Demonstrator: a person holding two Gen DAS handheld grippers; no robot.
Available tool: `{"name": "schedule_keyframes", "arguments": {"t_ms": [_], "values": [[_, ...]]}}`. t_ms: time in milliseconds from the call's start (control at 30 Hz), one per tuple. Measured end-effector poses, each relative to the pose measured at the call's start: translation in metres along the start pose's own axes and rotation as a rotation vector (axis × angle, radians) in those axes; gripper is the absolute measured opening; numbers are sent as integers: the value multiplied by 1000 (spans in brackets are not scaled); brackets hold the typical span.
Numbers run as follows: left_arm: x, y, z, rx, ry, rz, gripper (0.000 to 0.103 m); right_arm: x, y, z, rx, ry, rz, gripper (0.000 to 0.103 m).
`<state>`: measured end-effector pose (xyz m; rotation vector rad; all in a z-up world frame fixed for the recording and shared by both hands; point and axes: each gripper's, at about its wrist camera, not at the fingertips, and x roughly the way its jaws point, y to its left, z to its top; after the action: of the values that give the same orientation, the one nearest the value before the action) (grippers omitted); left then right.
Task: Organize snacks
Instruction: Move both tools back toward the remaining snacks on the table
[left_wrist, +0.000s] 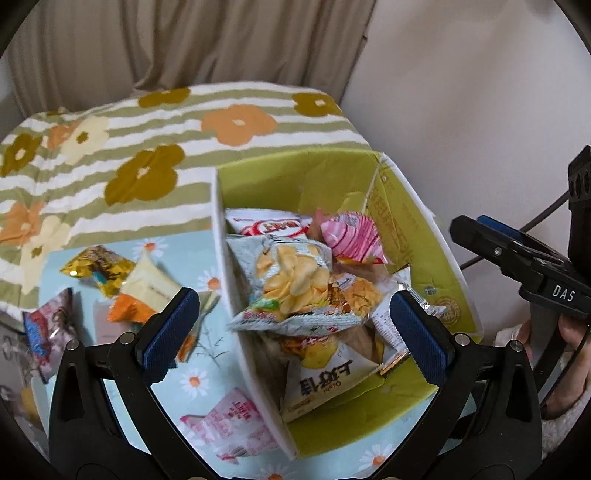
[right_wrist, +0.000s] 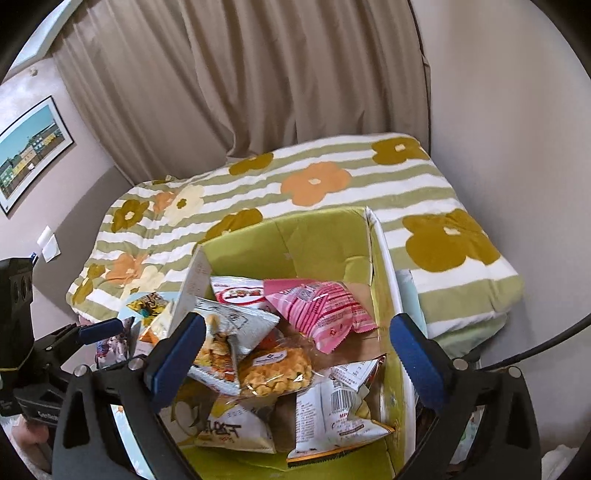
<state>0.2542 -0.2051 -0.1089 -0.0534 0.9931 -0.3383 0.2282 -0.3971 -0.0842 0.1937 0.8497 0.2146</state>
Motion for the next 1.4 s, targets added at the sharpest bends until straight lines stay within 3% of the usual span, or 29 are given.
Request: {"name": "schedule_keyframes", "arguments": {"t_ms": [433,600,1167,1400], "values": [[-76,46,-51,-129,-69,141,103,-35,42,-18,-93,-62,107,99],[-94,73,-76,-149,-80,156,103,-41,68,-34,-109,-71,118,99],[-126,219,-118,-127,-34,79,103,-27,175,-120,24,-79,-44,99],[-111,268,-121,-21,32,78,103,-2,209,-154,87,-45,-109,99]]}}
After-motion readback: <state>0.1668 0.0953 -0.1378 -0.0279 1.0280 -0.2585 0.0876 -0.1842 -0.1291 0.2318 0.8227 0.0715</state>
